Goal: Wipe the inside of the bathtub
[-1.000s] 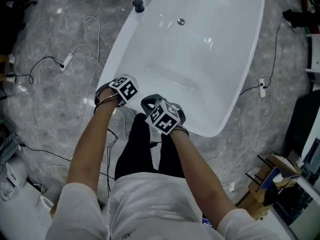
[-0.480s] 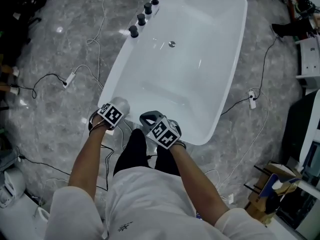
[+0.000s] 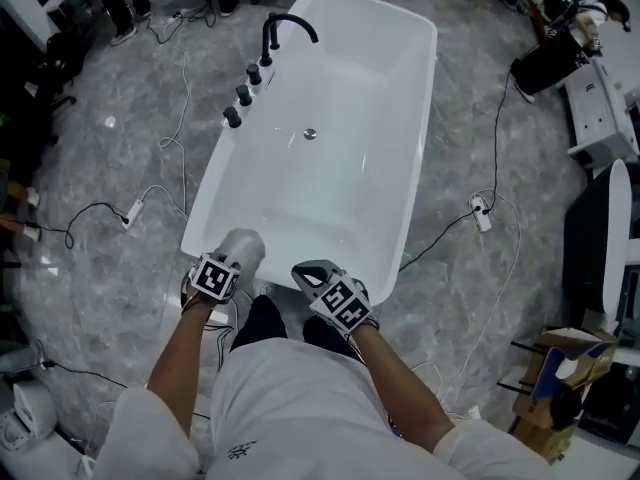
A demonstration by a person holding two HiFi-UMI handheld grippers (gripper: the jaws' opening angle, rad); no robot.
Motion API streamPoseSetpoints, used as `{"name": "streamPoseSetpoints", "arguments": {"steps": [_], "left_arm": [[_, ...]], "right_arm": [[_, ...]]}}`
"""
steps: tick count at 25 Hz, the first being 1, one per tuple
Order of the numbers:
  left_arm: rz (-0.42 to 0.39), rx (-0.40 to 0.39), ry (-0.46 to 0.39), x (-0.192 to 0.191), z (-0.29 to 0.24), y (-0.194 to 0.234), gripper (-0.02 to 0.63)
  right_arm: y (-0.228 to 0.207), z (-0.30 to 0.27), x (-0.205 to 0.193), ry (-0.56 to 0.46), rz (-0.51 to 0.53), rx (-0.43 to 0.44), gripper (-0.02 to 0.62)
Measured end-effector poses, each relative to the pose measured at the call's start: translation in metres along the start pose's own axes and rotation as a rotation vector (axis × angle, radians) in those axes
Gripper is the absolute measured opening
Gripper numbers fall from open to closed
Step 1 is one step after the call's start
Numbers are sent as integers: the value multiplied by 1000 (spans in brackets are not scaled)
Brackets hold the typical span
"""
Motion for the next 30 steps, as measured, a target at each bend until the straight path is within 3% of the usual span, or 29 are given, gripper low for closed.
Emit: {"name": "streamPoseSetpoints", "arguments": {"steps": [6,13,18,25,30], "left_arm": [[26,-63,-183,39,33,-86,98],[59,-134,-417,73,79,-153,98],[20,-146,-527,81,112,-164,98],[-100,-158,-643,109,152,-157,98],[-101,-180,-761,129,172,-153,98]], "right_arm": [[-9,78,-19,-103,-109,-62,9],[-15,137,-16,-207,-140,-119,9],[-7,163,6,-291,-146,-141,9],[-7,192,40,-434,-191,-269,9],[-11,212,56,-511,-200,-371,9]]}}
Point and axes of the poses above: the fingertips, and each gripper's own axes: z backward along the fingers, y to its left, x out of its top, the point moved 2 cm from there along z, backward along the fingers, and after that the axes turned 1 degree about -x, right-handed, at the moved point
